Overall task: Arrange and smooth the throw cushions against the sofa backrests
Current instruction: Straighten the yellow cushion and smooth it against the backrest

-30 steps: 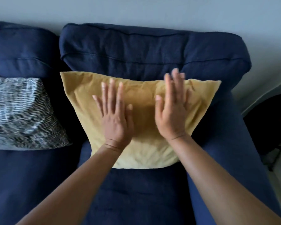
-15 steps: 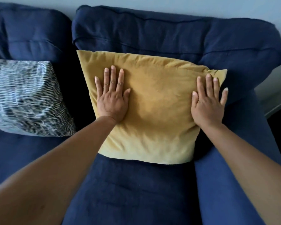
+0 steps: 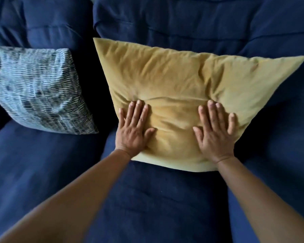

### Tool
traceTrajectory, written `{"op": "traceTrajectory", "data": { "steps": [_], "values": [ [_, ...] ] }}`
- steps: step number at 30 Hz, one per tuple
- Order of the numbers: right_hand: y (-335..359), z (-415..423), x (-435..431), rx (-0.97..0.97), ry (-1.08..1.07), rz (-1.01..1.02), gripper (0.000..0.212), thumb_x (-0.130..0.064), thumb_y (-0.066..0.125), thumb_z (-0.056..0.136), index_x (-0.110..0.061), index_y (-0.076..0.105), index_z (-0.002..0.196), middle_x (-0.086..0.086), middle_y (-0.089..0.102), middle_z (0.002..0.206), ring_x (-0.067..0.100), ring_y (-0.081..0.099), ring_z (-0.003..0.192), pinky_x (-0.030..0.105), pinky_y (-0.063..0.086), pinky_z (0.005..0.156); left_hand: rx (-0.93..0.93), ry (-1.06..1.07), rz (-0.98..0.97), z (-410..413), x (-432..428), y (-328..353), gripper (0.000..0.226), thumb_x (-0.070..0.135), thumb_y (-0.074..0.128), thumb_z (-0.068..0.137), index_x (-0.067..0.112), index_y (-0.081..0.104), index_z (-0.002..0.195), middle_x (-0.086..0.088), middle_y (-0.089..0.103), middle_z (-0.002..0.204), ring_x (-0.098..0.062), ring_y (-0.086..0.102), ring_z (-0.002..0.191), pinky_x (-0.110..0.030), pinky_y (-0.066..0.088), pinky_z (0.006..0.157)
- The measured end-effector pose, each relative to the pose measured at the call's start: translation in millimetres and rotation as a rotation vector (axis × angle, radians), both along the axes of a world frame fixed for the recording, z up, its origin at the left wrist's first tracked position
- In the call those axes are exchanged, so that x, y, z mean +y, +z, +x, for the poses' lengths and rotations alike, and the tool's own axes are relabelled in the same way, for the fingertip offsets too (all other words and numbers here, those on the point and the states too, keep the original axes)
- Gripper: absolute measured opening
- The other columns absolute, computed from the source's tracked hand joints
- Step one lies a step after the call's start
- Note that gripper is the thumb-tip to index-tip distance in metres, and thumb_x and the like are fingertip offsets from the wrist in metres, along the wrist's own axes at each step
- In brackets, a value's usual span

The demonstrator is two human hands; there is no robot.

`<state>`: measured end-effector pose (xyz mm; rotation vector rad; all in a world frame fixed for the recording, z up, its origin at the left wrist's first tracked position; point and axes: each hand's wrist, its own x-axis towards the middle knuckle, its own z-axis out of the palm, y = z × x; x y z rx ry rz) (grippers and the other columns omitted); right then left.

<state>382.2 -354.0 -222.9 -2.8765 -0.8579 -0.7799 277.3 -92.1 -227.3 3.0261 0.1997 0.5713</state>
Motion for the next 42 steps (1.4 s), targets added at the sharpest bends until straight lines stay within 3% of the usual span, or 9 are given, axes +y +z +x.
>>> {"op": "traceTrajectory", "data": {
  "steps": [8,12,18,22,26,29,35,38,42],
  "values": [
    [10.3,-29.2,5.6,-0.031,-0.126,0.395,0.06,-0.038,0.026,0.108,-0.009,0.016,0.159,0.021,0.027,0.163,0.031,0.017,0.154,0.055,0.007,0.122,-0.245,0.02,-0.195,-8.6,-40.6,11.5,0.071,0.046,0.021,0.106,0.0,0.011,0.159,-0.021,0.008,0.167,-0.041,0.002,0.154,-0.059,-0.001,0.123],
    [25.7,-39.8,50.9,-0.101,0.178,0.262,0.055,-0.032,0.033,0.108,-0.011,0.025,0.157,0.012,0.032,0.162,0.023,0.016,0.154,0.044,0.0,0.122,-0.225,-0.197,-0.15,1.0,-83.2,20.2,0.067,0.045,0.018,0.106,0.004,0.018,0.159,-0.013,0.015,0.165,-0.03,0.004,0.154,-0.054,0.002,0.124],
    [37.3,32.2,8.7,0.062,-0.145,0.119,0.058,-0.033,0.032,0.107,-0.01,0.022,0.16,0.01,0.019,0.167,0.027,0.016,0.155,0.06,0.01,0.12,-0.051,0.087,-0.114,29.8,-1.6,24.9,0.066,0.036,0.034,0.103,-0.001,0.025,0.156,-0.022,0.023,0.163,-0.039,0.018,0.152,-0.067,0.01,0.119],
    [54.9,25.0,1.2,-0.027,-0.198,0.273,0.055,-0.031,0.031,0.109,-0.005,0.026,0.158,0.016,0.023,0.165,0.031,0.019,0.154,0.06,0.012,0.119,-0.197,0.044,-0.122,37.9,-10.6,56.1,0.063,0.035,0.033,0.105,-0.003,0.028,0.155,-0.028,0.022,0.162,-0.047,0.015,0.151,-0.066,0.008,0.12],
    [81.6,26.2,39.4,-0.136,0.038,0.206,0.059,-0.043,0.035,0.106,-0.014,0.031,0.157,0.014,0.026,0.165,0.029,0.02,0.154,0.053,0.006,0.121,-0.316,-0.069,0.011,74.6,-30.8,100.2,0.061,0.045,0.034,0.106,0.012,0.035,0.156,-0.024,0.026,0.163,-0.046,0.015,0.151,-0.062,0.002,0.122],
    [90.7,46.2,50.8,-0.06,0.115,0.036,0.059,-0.052,0.036,0.103,-0.025,0.036,0.156,0.009,0.028,0.165,0.027,0.023,0.153,0.054,0.01,0.121,-0.099,-0.11,0.132,98.2,-22.6,113.8,0.064,0.057,0.027,0.105,0.025,0.029,0.16,-0.015,0.018,0.167,-0.039,0.009,0.155,-0.058,-0.004,0.123],
    [92.8,90.6,-15.8,0.199,-0.238,0.064,0.062,-0.056,0.017,0.103,-0.03,0.026,0.159,0.008,0.015,0.169,0.028,0.008,0.156,0.056,0.003,0.123,0.134,0.217,0.074,98.1,47.1,110.5,0.069,0.065,0.006,0.1,0.034,0.001,0.162,-0.002,-0.001,0.171,-0.03,-0.008,0.156,-0.059,-0.008,0.122],
    [103.8,86.0,-20.8,0.229,-0.334,0.129,0.068,-0.054,0.01,0.102,-0.022,0.018,0.161,0.007,0.004,0.17,0.023,-0.002,0.157,0.056,-0.002,0.123,0.079,0.299,-0.013,91.4,49.3,119.9,0.072,0.064,0.007,0.101,0.027,0.005,0.163,-0.007,-0.001,0.171,-0.032,-0.008,0.156,-0.06,-0.007,0.122],
    [131.6,65.6,18.6,0.033,-0.136,0.247,0.063,-0.045,0.025,0.106,-0.012,0.021,0.16,0.011,0.015,0.168,0.027,0.012,0.156,0.049,-0.003,0.123,-0.17,0.139,-0.008,91.9,12.5,140.6,0.064,0.05,0.028,0.105,0.017,0.025,0.16,-0.015,0.015,0.168,-0.04,0.008,0.154,-0.06,-0.004,0.122]
  ]
}}
